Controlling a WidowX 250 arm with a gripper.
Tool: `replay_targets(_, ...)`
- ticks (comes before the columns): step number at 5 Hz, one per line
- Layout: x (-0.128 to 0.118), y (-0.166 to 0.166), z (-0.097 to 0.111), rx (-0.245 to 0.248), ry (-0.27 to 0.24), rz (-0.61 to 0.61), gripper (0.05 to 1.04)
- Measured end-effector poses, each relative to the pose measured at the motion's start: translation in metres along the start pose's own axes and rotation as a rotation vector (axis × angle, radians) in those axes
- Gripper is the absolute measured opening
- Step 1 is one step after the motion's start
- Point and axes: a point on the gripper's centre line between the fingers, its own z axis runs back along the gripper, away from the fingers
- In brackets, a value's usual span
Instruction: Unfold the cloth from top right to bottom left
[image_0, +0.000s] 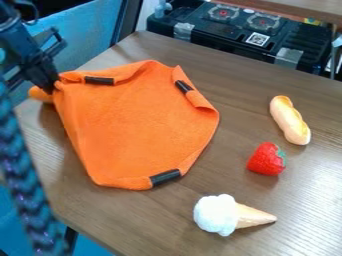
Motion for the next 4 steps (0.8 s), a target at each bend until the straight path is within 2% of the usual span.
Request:
replay_targets(1, 0.008, 0.007, -0.005, 0.064, -0.019, -0.019, 0.059)
replay_targets(2, 0.013, 0.011, -0.001, 0.114, -0.009, -0.039, 0.059)
replay_targets(3, 0.02, 0.024, -0.004, 0.189, 0.0, -0.062, 0.082)
replay_targets(4, 0.028, 0.032, -0.006, 0.269, -0.008, -0.114, 0.239)
